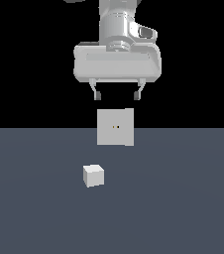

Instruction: Plug the charger into the wall socket.

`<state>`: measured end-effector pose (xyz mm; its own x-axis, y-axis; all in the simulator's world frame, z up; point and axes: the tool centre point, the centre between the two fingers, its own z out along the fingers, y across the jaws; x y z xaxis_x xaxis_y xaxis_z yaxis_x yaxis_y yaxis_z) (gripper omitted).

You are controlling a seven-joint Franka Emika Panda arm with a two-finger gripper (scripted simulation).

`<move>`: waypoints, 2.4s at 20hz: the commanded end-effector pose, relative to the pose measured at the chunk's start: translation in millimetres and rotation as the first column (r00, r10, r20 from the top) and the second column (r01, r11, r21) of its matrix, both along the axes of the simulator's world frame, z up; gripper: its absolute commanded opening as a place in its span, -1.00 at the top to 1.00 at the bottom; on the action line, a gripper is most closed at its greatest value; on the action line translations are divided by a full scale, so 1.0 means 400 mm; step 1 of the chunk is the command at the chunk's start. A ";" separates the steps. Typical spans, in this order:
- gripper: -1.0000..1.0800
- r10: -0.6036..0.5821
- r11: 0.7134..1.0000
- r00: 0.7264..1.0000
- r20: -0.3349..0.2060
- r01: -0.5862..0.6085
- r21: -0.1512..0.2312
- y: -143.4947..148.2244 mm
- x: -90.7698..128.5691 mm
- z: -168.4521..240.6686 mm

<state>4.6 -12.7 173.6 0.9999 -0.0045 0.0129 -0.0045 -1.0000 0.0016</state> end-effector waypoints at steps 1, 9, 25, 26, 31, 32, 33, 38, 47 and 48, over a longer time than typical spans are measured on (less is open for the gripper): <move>-0.92 0.000 1.000 1.000 0.000 0.000 0.000 0.000 0.000 0.000; -0.92 0.019 1.000 1.000 0.017 -0.019 0.003 0.007 -0.010 -0.012; -0.92 0.161 0.986 0.975 0.151 -0.165 0.014 0.055 -0.083 -0.106; -0.92 0.172 0.984 0.972 0.161 -0.177 0.014 0.059 -0.089 -0.114; -0.92 0.226 0.972 0.950 0.214 -0.234 0.013 0.075 -0.115 -0.154; -0.92 0.236 0.969 0.945 0.224 -0.245 0.012 0.078 -0.120 -0.162; -0.92 0.247 0.966 0.940 0.235 -0.257 0.011 0.082 -0.125 -0.171; -0.92 0.295 0.951 0.912 0.284 -0.310 0.008 0.097 -0.147 -0.211; -0.92 0.350 0.928 0.872 0.342 -0.373 0.002 0.116 -0.169 -0.261; -0.92 0.353 0.926 0.869 0.345 -0.377 0.002 0.117 -0.170 -0.265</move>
